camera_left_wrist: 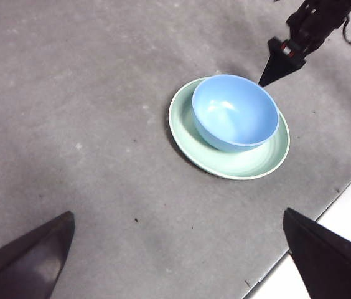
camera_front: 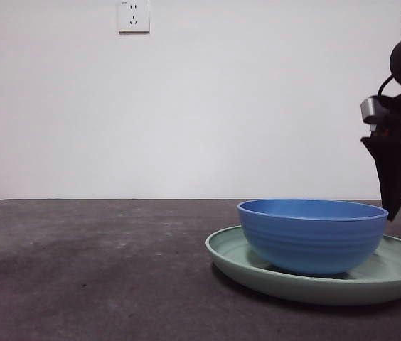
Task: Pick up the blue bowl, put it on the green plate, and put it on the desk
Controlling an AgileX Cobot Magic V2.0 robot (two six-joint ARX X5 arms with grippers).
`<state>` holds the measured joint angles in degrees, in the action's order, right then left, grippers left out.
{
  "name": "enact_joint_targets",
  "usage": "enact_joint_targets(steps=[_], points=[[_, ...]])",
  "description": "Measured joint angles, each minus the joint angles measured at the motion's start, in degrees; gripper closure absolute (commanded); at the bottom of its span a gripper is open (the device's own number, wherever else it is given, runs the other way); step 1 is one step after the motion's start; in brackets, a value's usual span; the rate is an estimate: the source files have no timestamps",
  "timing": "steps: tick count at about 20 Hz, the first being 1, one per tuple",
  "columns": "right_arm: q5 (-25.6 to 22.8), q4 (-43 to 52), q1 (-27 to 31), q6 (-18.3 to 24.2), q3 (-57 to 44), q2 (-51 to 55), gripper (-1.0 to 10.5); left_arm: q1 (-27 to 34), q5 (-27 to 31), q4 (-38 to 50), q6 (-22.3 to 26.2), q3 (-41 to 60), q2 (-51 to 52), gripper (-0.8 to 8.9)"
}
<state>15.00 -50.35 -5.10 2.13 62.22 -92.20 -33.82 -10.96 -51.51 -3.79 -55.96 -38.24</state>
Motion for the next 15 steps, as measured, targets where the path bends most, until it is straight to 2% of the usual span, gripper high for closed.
enact_joint_targets(steps=[3, 7, 13, 15], points=[[1.7, -0.2, -0.2, 0.0, 0.0, -2.5, 5.3, 0.0, 0.0, 0.0, 0.0, 0.0, 0.0, 1.58], [3.0, 1.0, -1.4, 0.0, 0.0, -3.5, 6.3, 0.0, 0.0, 0.0, 0.0, 0.0, 0.0, 1.58], [4.7, 2.8, -3.0, 0.0, 0.0, -5.8, 7.0, 0.0, 0.0, 0.0, 0.0, 0.0, 0.0, 1.58], [6.3, 3.6, -3.1, 0.0, 0.0, -5.8, 7.9, 0.0, 0.0, 0.0, 0.0, 0.0, 0.0, 1.58]])
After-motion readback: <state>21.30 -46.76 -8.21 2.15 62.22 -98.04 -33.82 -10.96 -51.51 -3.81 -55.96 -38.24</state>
